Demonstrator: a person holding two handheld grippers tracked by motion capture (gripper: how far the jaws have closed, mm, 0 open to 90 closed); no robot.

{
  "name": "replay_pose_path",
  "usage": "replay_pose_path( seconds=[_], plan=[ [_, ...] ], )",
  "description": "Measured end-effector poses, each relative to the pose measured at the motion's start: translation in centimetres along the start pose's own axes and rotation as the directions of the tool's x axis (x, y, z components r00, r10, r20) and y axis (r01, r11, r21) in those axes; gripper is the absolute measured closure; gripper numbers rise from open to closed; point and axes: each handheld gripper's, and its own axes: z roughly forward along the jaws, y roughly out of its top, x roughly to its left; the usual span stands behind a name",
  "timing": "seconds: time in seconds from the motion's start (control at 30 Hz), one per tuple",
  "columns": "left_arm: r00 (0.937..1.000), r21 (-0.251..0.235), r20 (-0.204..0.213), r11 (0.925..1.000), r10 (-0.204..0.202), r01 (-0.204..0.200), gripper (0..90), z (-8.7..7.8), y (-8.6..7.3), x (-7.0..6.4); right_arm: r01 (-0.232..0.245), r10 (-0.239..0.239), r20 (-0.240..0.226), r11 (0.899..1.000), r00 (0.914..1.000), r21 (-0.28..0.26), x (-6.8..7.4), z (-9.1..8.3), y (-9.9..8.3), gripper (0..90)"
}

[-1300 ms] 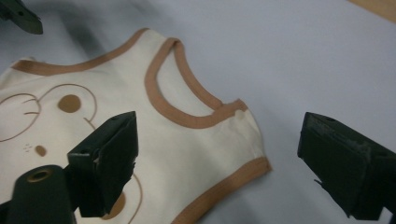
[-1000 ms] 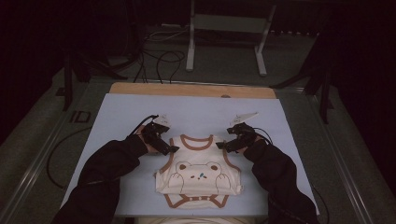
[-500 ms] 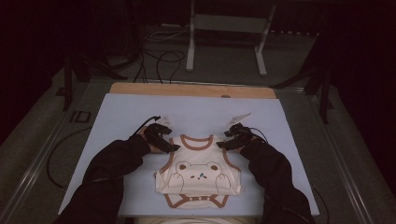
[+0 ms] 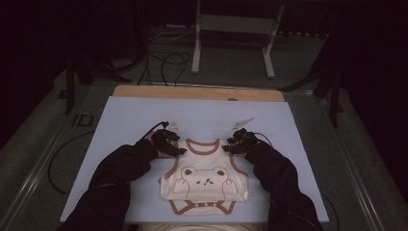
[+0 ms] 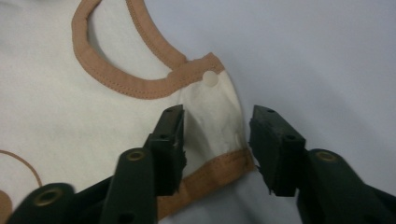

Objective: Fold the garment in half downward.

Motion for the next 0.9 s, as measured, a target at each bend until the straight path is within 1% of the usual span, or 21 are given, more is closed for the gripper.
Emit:
replay_pose_path(
  seconds=[0.03,0.07,0.1,0.13,0.23,0.3,0.37,0.4,0.47,0.5,0.53,0.57,0.63,0.73,0.8,0.87,0.9],
  plan=[
    [1.0000,0.000,0.001,1.0000,-0.001,0.001,36.5,0.0,0.0,-0.1,-0.009,0.009,0.005,1.000,1.0000,0.004,0.1,0.0,0.1,60.4],
    [1.0000,0.000,0.001,1.0000,-0.001,0.001,37.6,0.0,0.0,-0.1,-0.009,0.009,0.005,1.000,1.0000,0.004,0.1,0.0,0.1,60.4],
    [1.0000,-0.002,0.001,1.0000,-0.003,0.003,37.6,0.0,0.1,-0.3,-0.014,0.013,0.009,1.000,0.9999,0.010,0.1,-0.1,0.1,63.5],
    [1.0000,0.000,0.000,1.0000,-0.001,0.001,41.5,0.0,0.1,-0.4,-0.017,0.017,0.008,1.000,0.9998,0.020,0.2,-0.1,0.3,68.3],
    [1.0000,0.008,0.005,1.0000,-0.004,0.004,48.8,0.0,0.3,-0.7,-0.010,0.010,0.004,1.000,0.9999,0.026,0.4,-0.1,0.4,75.2],
    [1.0000,0.011,0.007,0.9999,-0.005,0.005,52.6,0.0,0.4,-0.7,-0.015,0.015,0.001,0.999,0.9999,0.030,0.5,-0.1,0.4,76.9],
    [0.9997,0.012,0.002,0.9997,-0.023,0.023,57.7,0.0,0.5,-0.7,-0.023,0.023,-0.002,0.999,0.9997,0.025,0.4,0.0,0.4,77.9],
    [0.9997,0.013,-0.003,0.9996,-0.025,0.025,60.7,0.0,0.5,-0.6,-0.022,0.022,0.000,0.999,0.9997,0.022,0.4,0.0,0.3,78.6],
    [0.9986,0.014,-0.012,0.9985,-0.052,0.052,67.5,0.0,0.5,-0.5,-0.023,0.023,-0.004,0.999,0.9997,0.022,0.4,-0.1,0.3,80.3],
    [0.9981,0.017,-0.018,0.9981,-0.059,0.059,69.8,0.0,0.6,-0.5,-0.030,0.030,-0.008,0.999,0.9995,0.021,0.4,-0.1,0.3,81.1],
    [0.9980,0.019,-0.020,0.9980,-0.059,0.060,72.1,-0.1,0.6,-0.5,-0.031,0.031,-0.008,0.999,0.9995,0.020,0.4,-0.1,0.3,81.6],
    [0.9985,0.020,-0.011,0.9984,-0.053,0.053,75.5,0.0,0.7,-0.6,-0.030,0.030,-0.004,0.999,0.9996,0.022,0.5,-0.1,0.3,81.8],
    [0.9990,0.026,-0.005,0.9987,-0.044,0.044,84.0,0.0,0.8,-0.8,-0.032,0.032,-0.006,0.999,0.9995,0.023,0.5,-0.1,0.4,82.2],
    [0.9994,0.030,-0.005,0.9990,-0.034,0.034,86.3,0.0,0.9,-1.0,-0.034,0.034,-0.005,0.999,0.9994,0.024,0.6,-0.1,0.4,82.6],
    [0.9997,0.025,-0.007,0.9994,-0.024,0.024,86.7,-0.1,0.9,-1.0,-0.019,0.019,-0.004,0.999,0.9998,0.028,0.5,-0.2,0.4,82.7],
    [0.9995,0.014,-0.004,0.9994,-0.031,0.031,87.0,-0.4,1.0,-1.0,-0.023,0.023,-0.003,1.000,0.9997,0.012,0.4,-0.4,0.4,82.8],
    [0.9997,0.008,-0.005,0.9997,-0.022,0.022,87.1,-0.6,1.1,-0.9,-0.023,0.023,-0.009,1.000,0.9997,0.006,0.3,-0.6,0.5,82.8]
  ],
)
